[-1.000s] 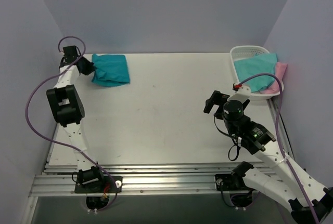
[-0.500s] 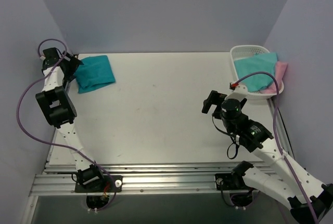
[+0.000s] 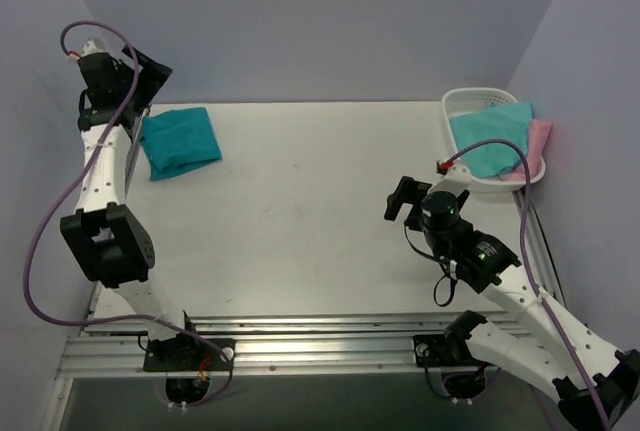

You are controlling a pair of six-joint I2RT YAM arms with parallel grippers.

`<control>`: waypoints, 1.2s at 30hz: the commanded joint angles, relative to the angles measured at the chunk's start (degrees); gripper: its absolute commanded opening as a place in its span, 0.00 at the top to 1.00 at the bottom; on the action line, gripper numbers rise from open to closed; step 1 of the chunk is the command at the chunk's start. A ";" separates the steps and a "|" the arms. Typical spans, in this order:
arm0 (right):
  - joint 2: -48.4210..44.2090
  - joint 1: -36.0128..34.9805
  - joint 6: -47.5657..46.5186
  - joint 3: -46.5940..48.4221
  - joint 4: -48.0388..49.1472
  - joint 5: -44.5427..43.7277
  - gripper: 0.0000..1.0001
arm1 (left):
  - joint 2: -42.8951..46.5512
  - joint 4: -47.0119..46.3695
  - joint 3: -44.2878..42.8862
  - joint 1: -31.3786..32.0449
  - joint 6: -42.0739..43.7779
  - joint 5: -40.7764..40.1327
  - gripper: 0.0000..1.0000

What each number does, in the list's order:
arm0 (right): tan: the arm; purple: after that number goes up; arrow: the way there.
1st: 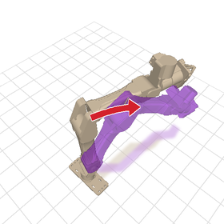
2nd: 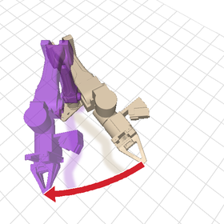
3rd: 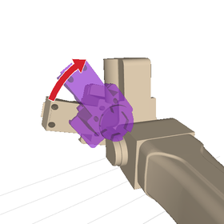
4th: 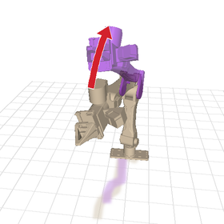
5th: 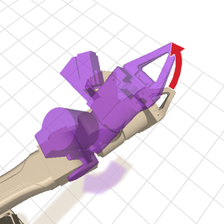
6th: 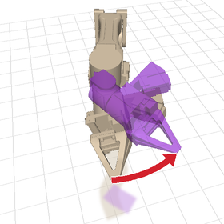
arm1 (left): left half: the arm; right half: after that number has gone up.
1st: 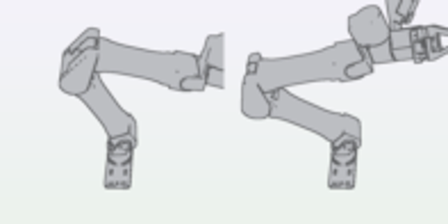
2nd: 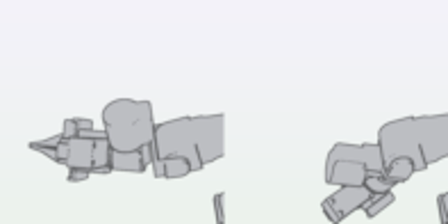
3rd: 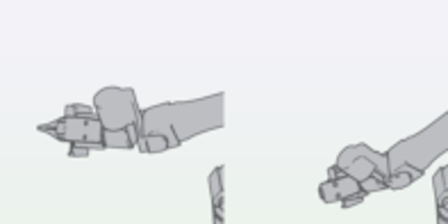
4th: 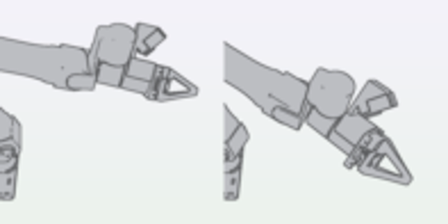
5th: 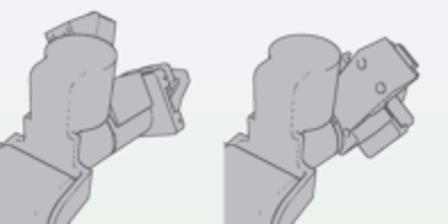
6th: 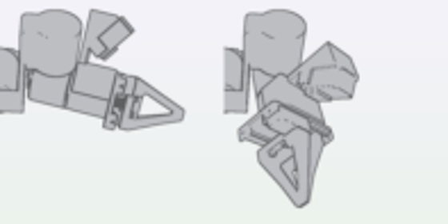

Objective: Fold and stack the t-shirts
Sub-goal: Neatly place the folded tshirt to the corner

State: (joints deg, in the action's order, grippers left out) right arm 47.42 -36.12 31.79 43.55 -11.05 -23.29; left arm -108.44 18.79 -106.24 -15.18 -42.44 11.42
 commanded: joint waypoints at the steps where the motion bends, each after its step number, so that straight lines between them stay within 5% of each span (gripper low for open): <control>1: -1.28 -0.53 0.12 -0.75 1.20 -1.32 0.04 | 3.67 -4.54 6.99 7.58 -0.46 -1.66 0.05; 11: 9.06 1.13 2.66 4.96 3.13 -5.36 0.00 | 2.36 -10.25 17.89 38.61 5.86 -3.68 0.05; 15: 17.69 8.77 3.89 11.02 5.76 2.44 0.00 | 3.32 -16.49 25.54 42.59 6.49 -0.63 0.05; 20: 24.98 13.85 1.43 17.26 6.57 -4.45 0.00 | 7.45 -24.05 35.90 47.16 8.06 0.97 0.05; 23: 29.64 20.71 1.08 22.71 5.08 -0.47 0.00 | 10.17 -25.72 39.86 49.72 9.64 0.27 0.05; 36: 22.81 17.22 -2.00 18.85 5.69 -5.01 0.02 | 31.27 -26.43 49.72 52.71 15.01 -17.74 0.06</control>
